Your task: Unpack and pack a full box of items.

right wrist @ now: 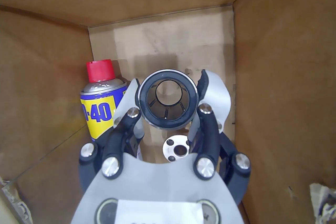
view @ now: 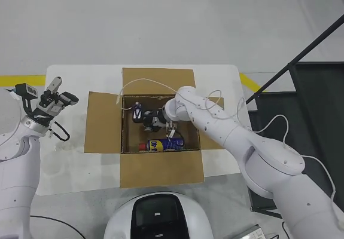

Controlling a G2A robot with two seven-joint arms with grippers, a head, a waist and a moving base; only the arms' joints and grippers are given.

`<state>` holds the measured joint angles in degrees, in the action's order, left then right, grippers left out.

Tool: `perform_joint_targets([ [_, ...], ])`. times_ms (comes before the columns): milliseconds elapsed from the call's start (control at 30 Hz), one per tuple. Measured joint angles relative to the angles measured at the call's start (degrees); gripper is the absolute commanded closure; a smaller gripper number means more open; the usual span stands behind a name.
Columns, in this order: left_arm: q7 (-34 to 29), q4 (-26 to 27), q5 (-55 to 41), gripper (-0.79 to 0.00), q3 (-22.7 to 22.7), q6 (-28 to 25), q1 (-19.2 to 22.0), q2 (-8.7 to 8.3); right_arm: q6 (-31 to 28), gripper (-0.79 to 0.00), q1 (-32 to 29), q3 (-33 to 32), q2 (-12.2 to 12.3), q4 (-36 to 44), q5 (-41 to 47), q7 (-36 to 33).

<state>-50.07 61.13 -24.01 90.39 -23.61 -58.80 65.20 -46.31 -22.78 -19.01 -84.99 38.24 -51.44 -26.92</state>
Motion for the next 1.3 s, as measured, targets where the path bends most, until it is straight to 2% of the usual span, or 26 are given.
perform_joint_targets([
  [200, 0.0, 0.0, 0.0, -0.785, 0.0, 0.0, 0.0, 0.0, -2.02, -0.785, 0.26, -0.86, -0.21, -1.4, -1.31, 3.16],
  [333, 0.0, 0.0, 0.0, -0.785, 0.0, 0.0, 0.0, 0.0, -4.15, -0.785, 0.17, -2.4, 1.16, 1.13, -3.87, 8.36],
  [433, 0.0, 0.0, 0.0, -0.785, 0.0, 0.0, 0.0, 0.0, -7.03, -0.785, -0.99, -5.05, 3.54, 5.62, -5.66, 14.53],
  [600, 0.0, 0.0, 0.0, -0.785, 0.0, 0.0, 0.0, 0.0, -11.71, -0.785, -6.87, -12.74, 10.16, 19.02, -9.18, 20.7],
  [733, 0.45, 1.15, 1.02, -0.785, -0.33, 0.74, -0.5, -0.05, -11.7, -0.785, -15.63, -20.06, 16.22, 33.52, -8.46, 18.69],
  [867, -0.26, 2.68, 5.66, -0.785, -0.83, 2.76, -1.14, -0.58, -11.68, -0.785, -25.91, -28.91, 22.27, 46.33, -2.31, 12.62],
  [967, 1.04, 1.7, 11.12, -0.785, -1.19, 5.07, -0.85, -1.05, -11.69, -0.785, -32.77, -35.6, 25.72, 52.34, 3.79, 8.35],
  [1067, -0.77, 1.14, 14.03, -0.785, -2.41, 5.79, -0.61, -1.24, -11.69, -0.785, -38.95, -42.14, 28.35, 56.39, 9.04, 4.48],
  [1167, -4.54, 0.64, 12.63, -0.785, -3.61, 4.42, -0.41, -1.22, -11.68, -0.785, -44.22, -47.63, 30.0, 58.86, 14.2, 2.69],
  [1300, -7.12, -0.95, 9.97, -0.785, -4.98, 2.5, 0.8, -1.0, -11.66, -0.785, -44.61, -48.15, 30.11, 58.99, 14.72, 2.62],
])
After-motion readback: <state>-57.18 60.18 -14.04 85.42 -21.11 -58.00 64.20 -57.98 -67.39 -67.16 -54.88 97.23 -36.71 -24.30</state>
